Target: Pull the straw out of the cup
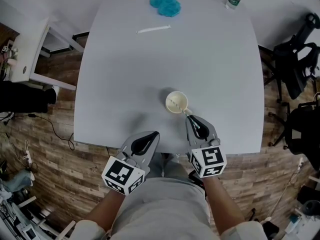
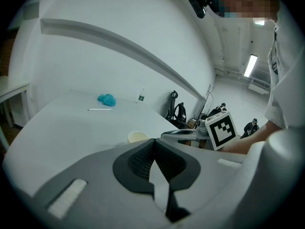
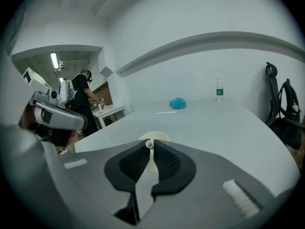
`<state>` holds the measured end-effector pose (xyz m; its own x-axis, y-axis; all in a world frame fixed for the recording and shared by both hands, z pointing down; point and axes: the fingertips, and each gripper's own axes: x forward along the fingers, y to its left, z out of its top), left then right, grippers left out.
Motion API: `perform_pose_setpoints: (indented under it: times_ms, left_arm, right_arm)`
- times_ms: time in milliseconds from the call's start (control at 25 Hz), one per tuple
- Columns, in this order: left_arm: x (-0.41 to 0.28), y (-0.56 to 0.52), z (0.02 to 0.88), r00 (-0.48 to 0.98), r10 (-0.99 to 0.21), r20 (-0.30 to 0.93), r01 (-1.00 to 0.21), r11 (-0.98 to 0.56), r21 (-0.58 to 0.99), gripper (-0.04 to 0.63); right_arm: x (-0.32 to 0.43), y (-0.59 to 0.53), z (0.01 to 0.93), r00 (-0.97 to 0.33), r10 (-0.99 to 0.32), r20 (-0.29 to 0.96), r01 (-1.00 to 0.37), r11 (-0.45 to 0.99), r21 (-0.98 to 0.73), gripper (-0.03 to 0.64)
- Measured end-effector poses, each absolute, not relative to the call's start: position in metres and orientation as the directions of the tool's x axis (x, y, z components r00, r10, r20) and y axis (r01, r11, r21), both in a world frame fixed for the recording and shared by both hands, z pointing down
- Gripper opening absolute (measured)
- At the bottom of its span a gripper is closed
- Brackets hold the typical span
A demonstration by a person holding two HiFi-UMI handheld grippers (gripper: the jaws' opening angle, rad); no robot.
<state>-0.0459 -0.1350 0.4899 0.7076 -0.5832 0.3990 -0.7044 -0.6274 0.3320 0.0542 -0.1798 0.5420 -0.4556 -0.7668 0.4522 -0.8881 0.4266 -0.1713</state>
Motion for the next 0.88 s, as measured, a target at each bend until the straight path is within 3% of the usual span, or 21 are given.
perform_pose_setpoints:
  times_ms: [880]
  left_arm:
    - [-0.046,-0.117,0.466,0.706,-0.606,0.366,-0.706,-0.642,0.299,0.019]
  right_arm:
    - [0.071,-0.157,0.5,-0.455,-0.799,0.394,-0.89,0.428,-0.159,0.029]
